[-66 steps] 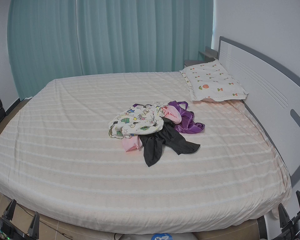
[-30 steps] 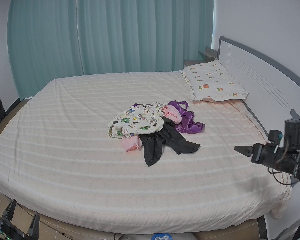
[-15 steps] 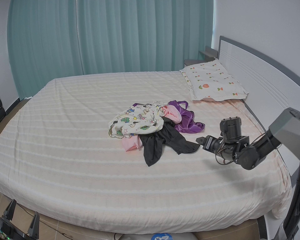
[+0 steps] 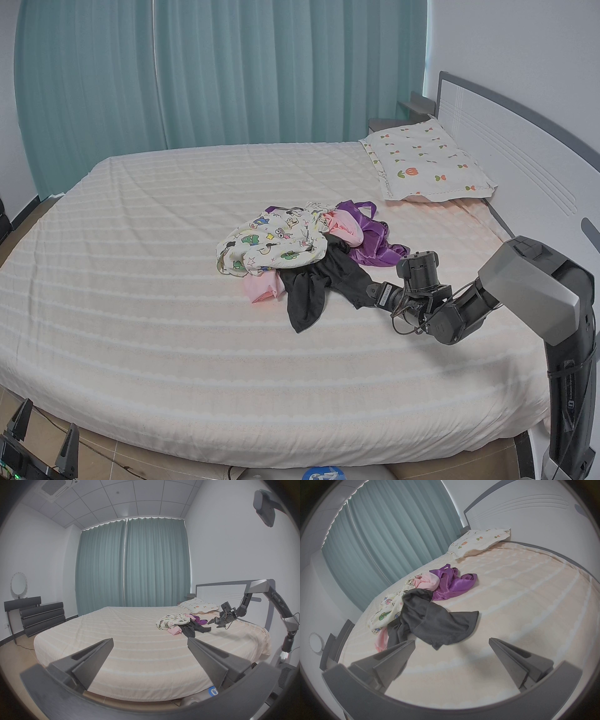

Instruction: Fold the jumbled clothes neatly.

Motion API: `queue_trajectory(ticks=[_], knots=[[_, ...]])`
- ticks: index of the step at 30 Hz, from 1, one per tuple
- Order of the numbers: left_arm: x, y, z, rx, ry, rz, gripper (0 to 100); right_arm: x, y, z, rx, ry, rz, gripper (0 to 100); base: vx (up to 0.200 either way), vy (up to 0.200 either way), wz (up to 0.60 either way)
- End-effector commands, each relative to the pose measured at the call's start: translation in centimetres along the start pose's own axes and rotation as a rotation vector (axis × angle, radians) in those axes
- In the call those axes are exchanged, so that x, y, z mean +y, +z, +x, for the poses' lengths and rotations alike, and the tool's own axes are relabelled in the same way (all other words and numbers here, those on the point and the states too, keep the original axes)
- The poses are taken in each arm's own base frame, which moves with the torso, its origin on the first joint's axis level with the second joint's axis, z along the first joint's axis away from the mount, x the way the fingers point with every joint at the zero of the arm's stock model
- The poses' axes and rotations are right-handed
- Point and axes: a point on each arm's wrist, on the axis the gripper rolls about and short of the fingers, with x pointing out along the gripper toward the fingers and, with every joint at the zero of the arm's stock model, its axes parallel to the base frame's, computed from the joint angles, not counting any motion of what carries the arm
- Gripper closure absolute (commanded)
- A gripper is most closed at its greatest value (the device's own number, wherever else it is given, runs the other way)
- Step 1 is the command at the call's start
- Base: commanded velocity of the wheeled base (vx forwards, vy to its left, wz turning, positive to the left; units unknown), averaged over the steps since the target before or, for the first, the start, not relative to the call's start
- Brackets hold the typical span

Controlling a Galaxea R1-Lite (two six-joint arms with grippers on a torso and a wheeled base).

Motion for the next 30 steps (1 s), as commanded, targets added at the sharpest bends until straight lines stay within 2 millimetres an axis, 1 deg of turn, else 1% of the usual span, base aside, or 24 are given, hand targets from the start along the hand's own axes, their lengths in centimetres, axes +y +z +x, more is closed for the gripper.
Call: queue_trajectory(ticks=[1, 5, 8, 12, 17, 22, 26, 27, 30], knots=[[0.0, -0.5, 0.0, 0.005, 0.000, 0.000, 0, -0.1, -1.3, 2.8, 0.022, -0.033, -0.010, 0, 0.000, 0.000, 0.00], [0.0, -0.5, 0.0, 0.005, 0.000, 0.000, 0, 0.4, -1.3, 4.0, 0.004, -0.026, -0.004, 0, 0.000, 0.000, 0.00], [0.0, -0.5, 0.0, 0.005, 0.000, 0.000, 0, 0.6, -1.8, 4.9, -0.003, -0.020, -0.004, 0, 0.000, 0.000, 0.00], [0.0, -0.5, 0.0, 0.005, 0.002, 0.000, 0, 0.7, -2.1, 5.3, -0.005, -0.019, -0.004, 0, 0.000, 0.000, 0.00], [0.0, -0.5, 0.0, 0.005, 0.000, 0.000, 0, 0.9, -1.8, 5.8, -0.027, -0.015, 0.009, 0, 0.000, 0.000, 0.00], [0.0, -0.5, 0.0, 0.005, 0.000, 0.000, 0, 1.0, -2.1, 7.1, -0.060, -0.027, 0.019, 0, 0.000, 0.000, 0.00], [0.0, -0.5, 0.0, 0.005, 0.000, 0.000, 0, 1.0, -2.2, 7.3, -0.066, -0.030, 0.019, 0, 0.000, 0.000, 0.00], [0.0, -0.5, 0.0, 0.005, 0.000, 0.000, 0, 1.1, -2.1, 7.4, -0.069, -0.028, 0.020, 100, 0.000, 0.000, 0.00], [0.0, -0.5, 0.0, 0.005, 0.000, 0.000, 0, 1.0, -2.2, 7.5, -0.069, -0.026, 0.020, 100, 0.000, 0.000, 0.00]])
